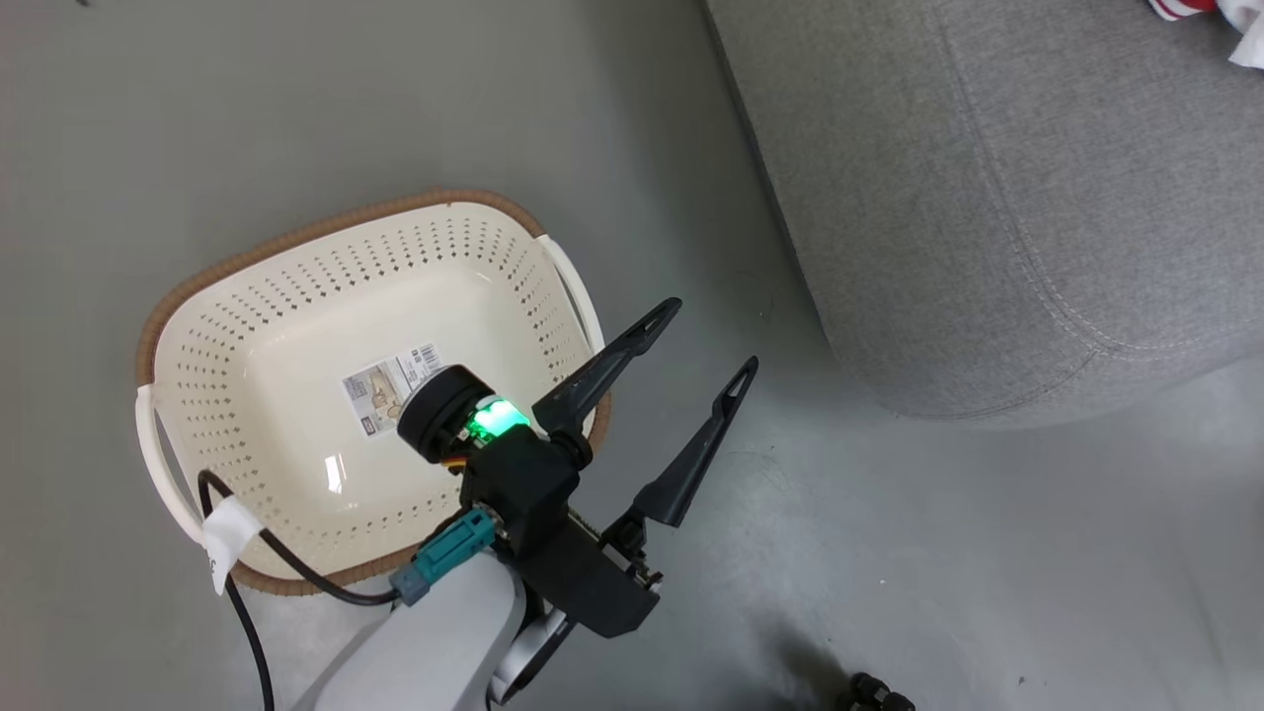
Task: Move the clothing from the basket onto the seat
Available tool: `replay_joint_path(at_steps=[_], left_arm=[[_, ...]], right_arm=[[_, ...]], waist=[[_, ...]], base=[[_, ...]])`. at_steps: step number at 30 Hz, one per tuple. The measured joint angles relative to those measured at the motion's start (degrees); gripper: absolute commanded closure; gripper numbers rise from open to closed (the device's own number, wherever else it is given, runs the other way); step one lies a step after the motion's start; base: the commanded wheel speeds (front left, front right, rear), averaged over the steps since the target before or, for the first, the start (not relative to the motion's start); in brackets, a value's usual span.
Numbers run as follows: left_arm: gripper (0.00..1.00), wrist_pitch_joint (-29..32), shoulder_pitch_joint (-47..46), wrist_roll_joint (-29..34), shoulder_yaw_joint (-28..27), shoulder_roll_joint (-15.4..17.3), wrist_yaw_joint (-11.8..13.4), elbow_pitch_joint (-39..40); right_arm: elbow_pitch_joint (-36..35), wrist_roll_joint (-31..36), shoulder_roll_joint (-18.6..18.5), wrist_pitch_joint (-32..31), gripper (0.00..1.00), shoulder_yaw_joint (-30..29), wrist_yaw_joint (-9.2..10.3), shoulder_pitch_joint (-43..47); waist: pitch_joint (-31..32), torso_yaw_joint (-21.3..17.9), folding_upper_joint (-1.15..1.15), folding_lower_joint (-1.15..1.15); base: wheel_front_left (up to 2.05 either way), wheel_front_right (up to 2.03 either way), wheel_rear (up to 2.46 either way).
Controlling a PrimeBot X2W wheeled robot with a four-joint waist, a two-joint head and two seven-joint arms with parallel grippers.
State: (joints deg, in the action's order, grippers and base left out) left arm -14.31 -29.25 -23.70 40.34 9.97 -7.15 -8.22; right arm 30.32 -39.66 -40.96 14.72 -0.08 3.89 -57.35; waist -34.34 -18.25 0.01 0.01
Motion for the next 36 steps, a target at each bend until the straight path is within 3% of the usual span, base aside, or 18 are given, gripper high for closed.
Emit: replay_joint_path(at_steps=[13, 29, 32, 36], left_arm=[[0.0, 0.0, -2.26, 0.0, 0.83, 1.23, 0.0, 0.67], [0.0, 0.0, -4.04, -0.22, 1.77, 1.29, 0.0, -0.07], [0.0, 0.0, -4.69, -0.42, 1.94, 1.22, 0.0, -0.62], [0.0, 0.0, -4.82, -0.71, 1.85, 1.15, 0.0, -1.27]], right_arm=[[5.14, 0.33, -2.38, -0.02, 1.0, -2.91, 1.72, -7.15], [11.55, -1.92, 1.98, -0.41, 1.0, -2.85, 2.49, -12.87], [13.46, -1.92, 4.44, -1.08, 1.0, -1.18, 1.87, -12.46], [14.17, -1.78, 5.34, -1.02, 1.0, 0.62, -0.56, -10.95]], waist=[[-5.68, 2.67, 0.0, 0.0], [-10.52, 6.53, 0.0, 0.0], [-10.72, 7.06, 0.0, 0.0], [-10.26, 7.58, 0.0, 0.0]], base=[[0.0, 0.0, 0.0], [0.0, 0.0, 0.0], [0.0, 0.0, 0.0], [0.0, 0.0, 0.0]])
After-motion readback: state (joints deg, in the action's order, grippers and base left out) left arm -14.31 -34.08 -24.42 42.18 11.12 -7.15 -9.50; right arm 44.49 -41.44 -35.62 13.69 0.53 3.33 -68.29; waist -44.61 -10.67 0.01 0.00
